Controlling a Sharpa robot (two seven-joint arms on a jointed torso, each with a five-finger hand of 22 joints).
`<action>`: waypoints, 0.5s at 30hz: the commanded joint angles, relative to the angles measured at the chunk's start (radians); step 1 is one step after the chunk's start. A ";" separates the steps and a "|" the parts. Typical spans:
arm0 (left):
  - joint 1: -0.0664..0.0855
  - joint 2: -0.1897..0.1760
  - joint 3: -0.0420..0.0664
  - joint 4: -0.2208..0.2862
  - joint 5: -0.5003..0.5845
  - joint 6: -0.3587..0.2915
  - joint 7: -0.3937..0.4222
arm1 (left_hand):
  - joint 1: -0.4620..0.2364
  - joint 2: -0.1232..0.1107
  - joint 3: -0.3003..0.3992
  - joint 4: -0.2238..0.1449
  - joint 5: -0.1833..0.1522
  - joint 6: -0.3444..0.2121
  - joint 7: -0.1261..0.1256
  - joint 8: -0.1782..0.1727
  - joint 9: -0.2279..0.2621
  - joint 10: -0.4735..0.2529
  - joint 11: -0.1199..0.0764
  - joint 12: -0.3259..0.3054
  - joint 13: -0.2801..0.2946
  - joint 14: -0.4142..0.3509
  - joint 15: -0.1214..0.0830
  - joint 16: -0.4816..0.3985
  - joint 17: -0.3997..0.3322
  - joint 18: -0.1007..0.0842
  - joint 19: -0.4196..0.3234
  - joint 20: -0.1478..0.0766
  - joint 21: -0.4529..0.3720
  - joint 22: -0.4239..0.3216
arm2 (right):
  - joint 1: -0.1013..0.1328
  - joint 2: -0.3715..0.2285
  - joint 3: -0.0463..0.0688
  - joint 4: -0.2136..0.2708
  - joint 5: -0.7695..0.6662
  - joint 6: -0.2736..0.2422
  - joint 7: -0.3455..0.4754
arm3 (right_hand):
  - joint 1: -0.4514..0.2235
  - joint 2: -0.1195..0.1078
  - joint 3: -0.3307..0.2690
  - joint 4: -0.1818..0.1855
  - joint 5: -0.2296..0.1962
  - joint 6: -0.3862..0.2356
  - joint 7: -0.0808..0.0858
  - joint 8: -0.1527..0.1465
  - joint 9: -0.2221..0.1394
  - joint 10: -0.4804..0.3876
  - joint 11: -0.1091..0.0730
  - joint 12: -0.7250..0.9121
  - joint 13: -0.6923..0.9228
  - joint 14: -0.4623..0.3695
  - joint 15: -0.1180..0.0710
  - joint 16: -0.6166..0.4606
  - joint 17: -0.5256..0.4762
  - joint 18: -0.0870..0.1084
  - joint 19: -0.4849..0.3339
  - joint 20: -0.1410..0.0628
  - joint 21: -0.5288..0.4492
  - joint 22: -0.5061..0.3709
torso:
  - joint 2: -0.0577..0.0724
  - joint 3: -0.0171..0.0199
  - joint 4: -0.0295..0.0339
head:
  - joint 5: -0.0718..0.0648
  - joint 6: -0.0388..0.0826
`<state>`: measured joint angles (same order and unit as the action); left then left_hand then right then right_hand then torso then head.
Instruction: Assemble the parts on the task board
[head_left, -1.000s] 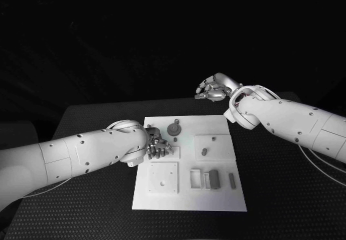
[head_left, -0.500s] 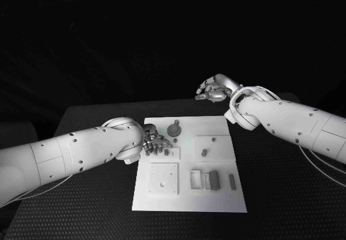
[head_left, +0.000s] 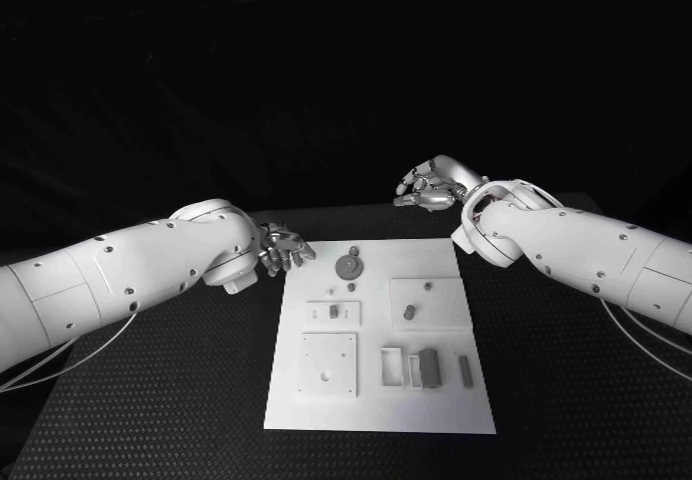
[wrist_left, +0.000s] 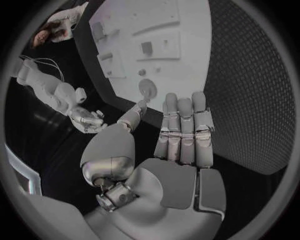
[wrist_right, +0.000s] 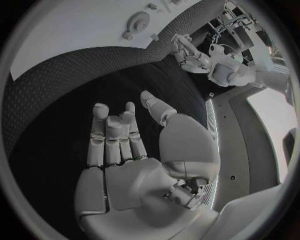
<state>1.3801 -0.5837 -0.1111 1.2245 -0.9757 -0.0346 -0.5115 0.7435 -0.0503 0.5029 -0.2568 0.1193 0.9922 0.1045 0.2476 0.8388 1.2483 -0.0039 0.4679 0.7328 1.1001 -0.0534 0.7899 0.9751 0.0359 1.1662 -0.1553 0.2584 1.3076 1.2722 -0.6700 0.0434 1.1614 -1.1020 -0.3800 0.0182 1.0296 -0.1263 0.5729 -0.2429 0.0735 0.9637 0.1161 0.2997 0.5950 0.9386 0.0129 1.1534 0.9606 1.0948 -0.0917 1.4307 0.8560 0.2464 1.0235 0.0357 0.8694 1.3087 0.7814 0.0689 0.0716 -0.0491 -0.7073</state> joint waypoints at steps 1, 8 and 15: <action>0.006 0.008 0.000 -0.065 0.017 -0.020 0.028 | 0.015 0.001 -0.003 -0.011 0.007 -0.017 0.005 -0.010 -0.012 -0.009 0.005 0.001 -0.004 -0.011 0.004 0.004 -0.013 0.003 -0.006 0.007 -0.009 0.010 | 0.000 0.000 0.001 -0.001 0.002 0.007 0.012 | 0.000 0.004 -0.004 -0.004 0.006 0.001 0.006 -0.006 -0.001 -0.006 0.001 0.000 -0.002 -0.009 0.001 -0.004 -0.001 0.015 -0.007 0.001 -0.005 0.015 | 0.000 0.0013 -0.0002 | 0.002 0.006; 0.006 0.040 -0.001 -0.154 -0.071 -0.054 0.077 | 0.024 -0.016 -0.007 -0.014 -0.020 -0.057 0.018 -0.038 -0.048 -0.013 0.016 0.004 -0.008 -0.016 0.006 0.015 -0.033 0.005 -0.003 0.010 -0.020 0.011 | -0.001 0.003 0.001 -0.004 0.002 0.007 0.013 | 0.000 0.004 -0.005 -0.004 0.006 0.001 0.006 -0.007 -0.001 -0.007 0.001 0.000 -0.002 -0.010 0.001 -0.004 -0.001 0.015 -0.007 0.001 -0.005 0.015 | 0.002 0.0021 -0.0013 | 0.006 0.013; -0.001 0.086 -0.002 -0.214 -0.133 -0.057 0.098 | 0.033 -0.037 -0.004 -0.007 -0.044 -0.075 0.025 -0.052 -0.075 -0.016 0.023 0.006 -0.012 -0.021 0.007 0.022 -0.045 0.005 -0.002 0.011 -0.029 0.011 | -0.001 0.008 0.001 -0.006 0.002 0.009 0.014 | 0.000 0.004 -0.005 -0.004 0.006 0.001 0.006 -0.007 -0.001 -0.007 0.001 0.000 -0.002 -0.009 0.001 -0.004 -0.002 0.015 -0.007 0.001 -0.005 0.015 | 0.004 0.0014 -0.0030 | 0.008 0.018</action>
<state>1.3817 -0.5042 -0.1126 1.0174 -1.0436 -0.0733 -0.4551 0.7801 -0.0778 0.4958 -0.2664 0.0780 0.9224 0.1291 0.1971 0.7654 1.2321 0.0120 0.4678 0.7219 1.0875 -0.0481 0.8086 0.9304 0.0238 1.1629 -0.1517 0.2351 1.3074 1.2717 -0.6635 0.0434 1.1564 -1.1019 -0.3799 0.0197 1.0296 -0.1263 0.5729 -0.2429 0.0735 0.9639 0.1156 0.2997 0.5950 0.9386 0.0129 1.1534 0.9598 1.0948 -0.0916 1.4307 0.8561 0.2464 1.0235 0.0357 0.8695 1.3087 0.7843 0.0707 0.0695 -0.0419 -0.6903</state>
